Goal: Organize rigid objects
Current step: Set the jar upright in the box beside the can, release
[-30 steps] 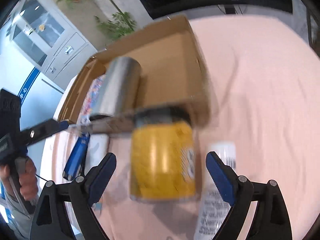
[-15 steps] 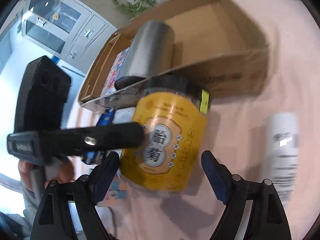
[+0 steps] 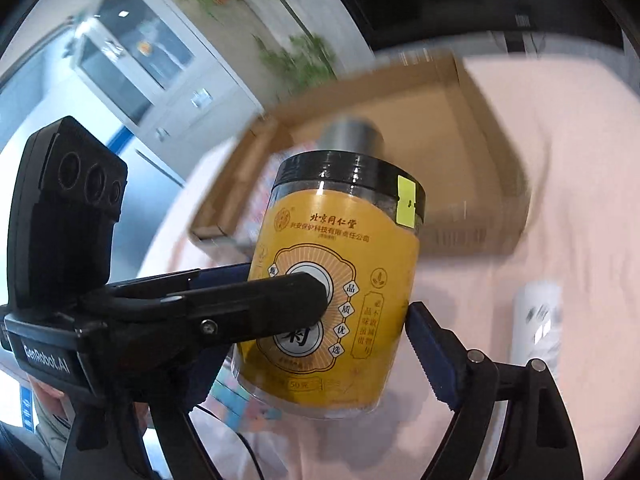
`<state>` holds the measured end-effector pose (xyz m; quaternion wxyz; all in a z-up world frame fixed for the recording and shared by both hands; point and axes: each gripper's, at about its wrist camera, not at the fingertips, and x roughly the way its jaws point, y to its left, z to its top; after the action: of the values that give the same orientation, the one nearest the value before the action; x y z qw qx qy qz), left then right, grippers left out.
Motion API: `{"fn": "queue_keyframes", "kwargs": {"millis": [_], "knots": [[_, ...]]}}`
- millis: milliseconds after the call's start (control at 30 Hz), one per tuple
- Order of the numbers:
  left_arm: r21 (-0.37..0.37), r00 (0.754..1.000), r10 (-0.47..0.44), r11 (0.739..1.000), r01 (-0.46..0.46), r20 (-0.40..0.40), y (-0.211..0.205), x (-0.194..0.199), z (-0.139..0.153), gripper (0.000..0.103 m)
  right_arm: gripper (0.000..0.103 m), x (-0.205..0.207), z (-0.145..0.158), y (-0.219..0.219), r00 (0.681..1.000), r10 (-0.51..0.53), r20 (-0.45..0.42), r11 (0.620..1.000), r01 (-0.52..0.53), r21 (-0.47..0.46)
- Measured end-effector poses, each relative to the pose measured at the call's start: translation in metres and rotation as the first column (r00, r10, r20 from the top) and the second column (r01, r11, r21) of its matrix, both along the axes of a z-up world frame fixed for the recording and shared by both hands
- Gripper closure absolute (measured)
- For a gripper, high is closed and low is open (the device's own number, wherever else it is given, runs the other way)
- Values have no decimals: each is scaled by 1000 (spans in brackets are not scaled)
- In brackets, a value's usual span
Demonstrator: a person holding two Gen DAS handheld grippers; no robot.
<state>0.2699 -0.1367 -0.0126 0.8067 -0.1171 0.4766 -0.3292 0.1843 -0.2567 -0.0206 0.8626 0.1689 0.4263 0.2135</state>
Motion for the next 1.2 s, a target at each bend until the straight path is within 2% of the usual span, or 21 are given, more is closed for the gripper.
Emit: {"fn": "queue_keyframes", "kwargs": {"millis": [67,167,367,533,633,733,800,867,900,1067,1133,1200], "knots": [[3,999,2,1000,-2,54,-3,11,20,29,19,10,21,-5,998,8,55,1000,-8,-6],[7,997,14,1000,-15,75,-10,39,38,29,19,37,43,-10,994,20,104,999,-17,-28],[5,998,56,998,-56,21,-18,84,39,29,19,86,59,-22,998,27,51,1000,-27,-5],[31,997,59,998,-57,-56,-24,105,8,29,19,102,38,-29,999,44,-20,999,-44,2],[39,990,70,997,-66,-124,-29,116,-20,30,19,117,11,-28,994,59,-93,998,-60,-7],[87,982,84,994,-70,-169,-36,119,-45,32,19,126,-20,-26,983,57,-176,998,-61,-13],[114,982,83,991,-64,-167,-40,117,-52,38,19,125,-35,-26,978,49,-201,998,-56,-30],[136,980,72,990,-46,-187,-45,118,-59,57,20,125,-48,-27,974,19,-224,997,-36,-71],[144,978,70,989,-41,-197,-48,118,-62,60,20,125,-54,-27,971,-3,-239,995,-21,-97],[195,974,97,979,-57,-206,-46,118,-74,62,15,126,-75,-22,961,-26,-276,991,-11,-130],[194,981,90,979,-56,-170,-39,109,-70,62,10,119,-73,-18,966,-11,-259,990,-25,-136],[185,993,84,980,-67,-87,-30,95,-54,62,9,99,-61,-20,980,10,-201,993,-34,-115]]}}
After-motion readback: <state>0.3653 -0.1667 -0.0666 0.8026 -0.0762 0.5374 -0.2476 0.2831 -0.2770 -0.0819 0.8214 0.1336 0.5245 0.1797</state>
